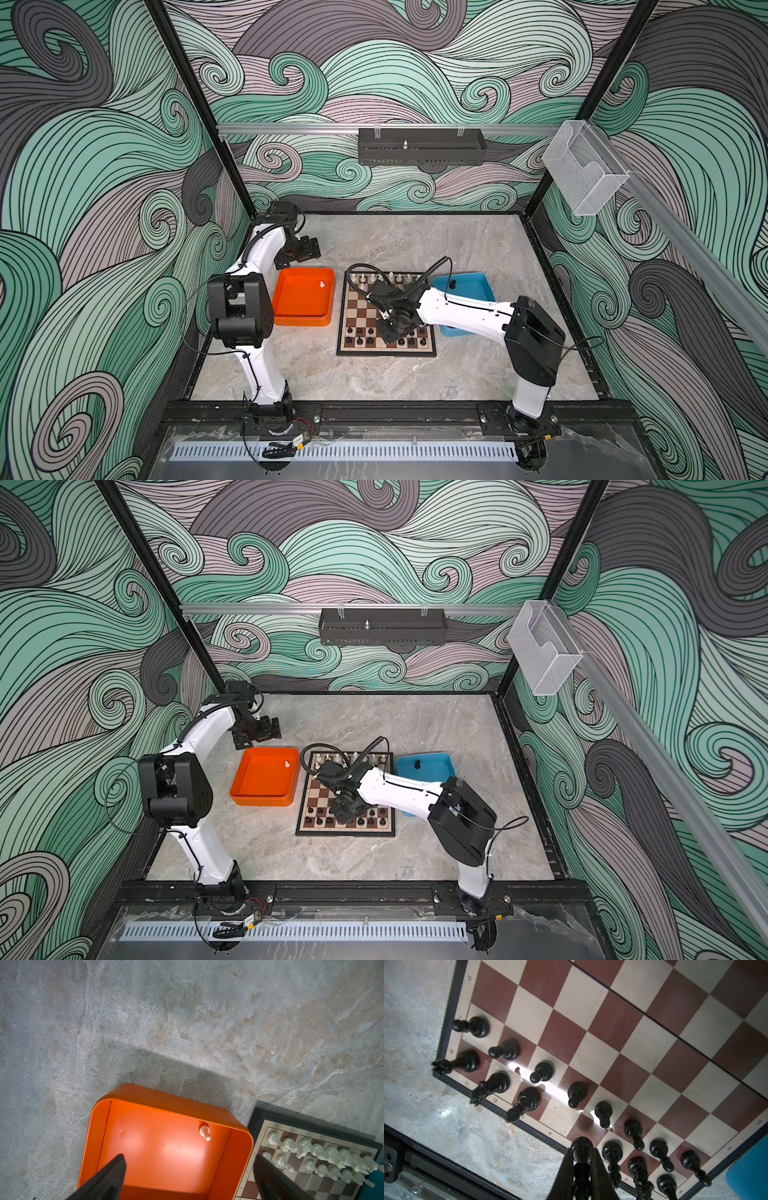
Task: Set up the chess pieces on the board
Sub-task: 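Lower the black king onto the empty near-row square with the right gripper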
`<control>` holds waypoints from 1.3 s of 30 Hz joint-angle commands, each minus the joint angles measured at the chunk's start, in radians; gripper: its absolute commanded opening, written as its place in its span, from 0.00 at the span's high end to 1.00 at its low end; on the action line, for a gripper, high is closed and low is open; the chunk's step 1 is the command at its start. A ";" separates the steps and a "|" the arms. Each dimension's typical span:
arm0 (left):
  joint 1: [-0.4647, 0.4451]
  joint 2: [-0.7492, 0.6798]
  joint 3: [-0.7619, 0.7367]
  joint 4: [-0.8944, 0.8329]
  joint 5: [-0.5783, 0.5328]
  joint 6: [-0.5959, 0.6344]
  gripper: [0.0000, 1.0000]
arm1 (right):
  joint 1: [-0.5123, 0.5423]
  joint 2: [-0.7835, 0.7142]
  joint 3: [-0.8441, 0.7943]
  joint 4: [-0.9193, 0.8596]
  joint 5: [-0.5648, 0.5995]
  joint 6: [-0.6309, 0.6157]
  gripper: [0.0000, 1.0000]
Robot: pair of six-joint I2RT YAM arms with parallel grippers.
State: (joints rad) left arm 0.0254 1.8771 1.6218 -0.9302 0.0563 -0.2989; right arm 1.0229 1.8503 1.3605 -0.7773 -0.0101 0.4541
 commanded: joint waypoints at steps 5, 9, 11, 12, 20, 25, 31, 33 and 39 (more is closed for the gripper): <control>0.007 0.014 0.021 -0.010 0.001 -0.006 0.02 | -0.003 0.026 -0.014 -0.003 -0.016 0.013 0.85; 0.007 0.015 0.020 -0.009 0.000 -0.006 0.02 | -0.004 0.027 -0.014 -0.004 -0.016 0.014 0.85; 0.007 0.016 0.020 -0.009 0.001 -0.006 0.02 | -0.008 0.030 -0.014 -0.004 -0.017 0.015 0.85; 0.007 0.017 0.020 -0.008 0.000 -0.006 0.02 | -0.009 0.030 -0.014 -0.003 -0.017 0.016 0.85; 0.007 0.022 0.020 -0.009 0.000 -0.006 0.02 | -0.015 0.035 -0.015 -0.004 -0.019 0.019 0.84; 0.007 0.025 0.021 -0.009 0.002 -0.006 0.02 | -0.019 0.043 -0.011 -0.003 -0.029 0.017 0.84; 0.007 0.028 0.021 -0.009 0.005 -0.005 0.02 | -0.020 0.049 -0.006 -0.007 -0.033 0.016 0.83; 0.007 0.027 0.021 -0.008 0.005 -0.005 0.02 | -0.020 0.049 -0.006 -0.009 -0.031 0.017 0.83; 0.007 0.030 0.022 -0.009 0.006 -0.006 0.02 | -0.020 0.052 -0.002 -0.011 -0.031 0.014 0.83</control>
State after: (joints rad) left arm 0.0254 1.8900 1.6218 -0.9302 0.0570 -0.2989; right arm 1.0061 1.8950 1.3602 -0.7742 -0.0376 0.4576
